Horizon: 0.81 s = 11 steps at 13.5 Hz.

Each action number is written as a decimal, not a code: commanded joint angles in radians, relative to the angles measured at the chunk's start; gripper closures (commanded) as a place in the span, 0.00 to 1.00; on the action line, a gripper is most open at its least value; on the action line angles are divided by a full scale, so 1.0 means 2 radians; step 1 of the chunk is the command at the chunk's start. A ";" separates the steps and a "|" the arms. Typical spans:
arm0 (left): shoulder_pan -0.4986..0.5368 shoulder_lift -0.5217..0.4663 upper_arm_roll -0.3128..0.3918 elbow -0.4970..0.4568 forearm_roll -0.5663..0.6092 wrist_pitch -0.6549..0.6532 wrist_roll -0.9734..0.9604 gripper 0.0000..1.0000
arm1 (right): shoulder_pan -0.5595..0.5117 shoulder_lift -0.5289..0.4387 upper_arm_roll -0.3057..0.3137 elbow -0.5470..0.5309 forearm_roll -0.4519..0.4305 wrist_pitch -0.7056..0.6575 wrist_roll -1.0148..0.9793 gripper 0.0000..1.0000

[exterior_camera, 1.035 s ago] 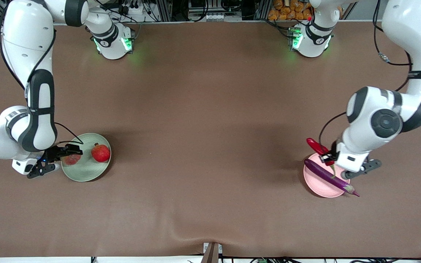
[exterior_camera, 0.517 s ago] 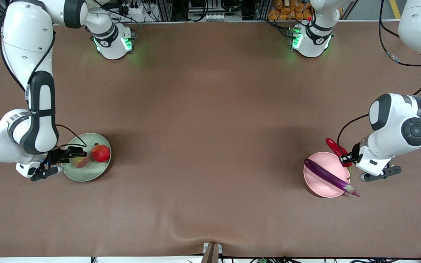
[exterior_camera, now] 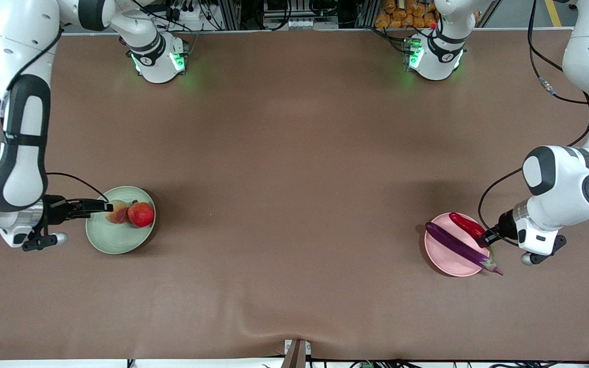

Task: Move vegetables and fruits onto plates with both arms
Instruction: 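Carry the chili to the pink plate while the right gripper carries the peach, then open both grippers to release the chili and the peach on the plates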

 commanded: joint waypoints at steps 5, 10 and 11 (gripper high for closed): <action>-0.002 0.005 -0.002 0.007 -0.004 0.005 -0.030 0.00 | -0.030 -0.121 0.060 -0.009 -0.104 -0.053 0.093 0.00; -0.001 -0.032 -0.004 0.007 -0.003 -0.034 -0.025 0.00 | -0.184 -0.233 0.292 -0.015 -0.254 -0.060 0.208 0.00; -0.001 -0.051 -0.004 0.012 -0.003 -0.045 -0.001 0.00 | -0.208 -0.253 0.323 -0.015 -0.277 -0.062 0.209 0.00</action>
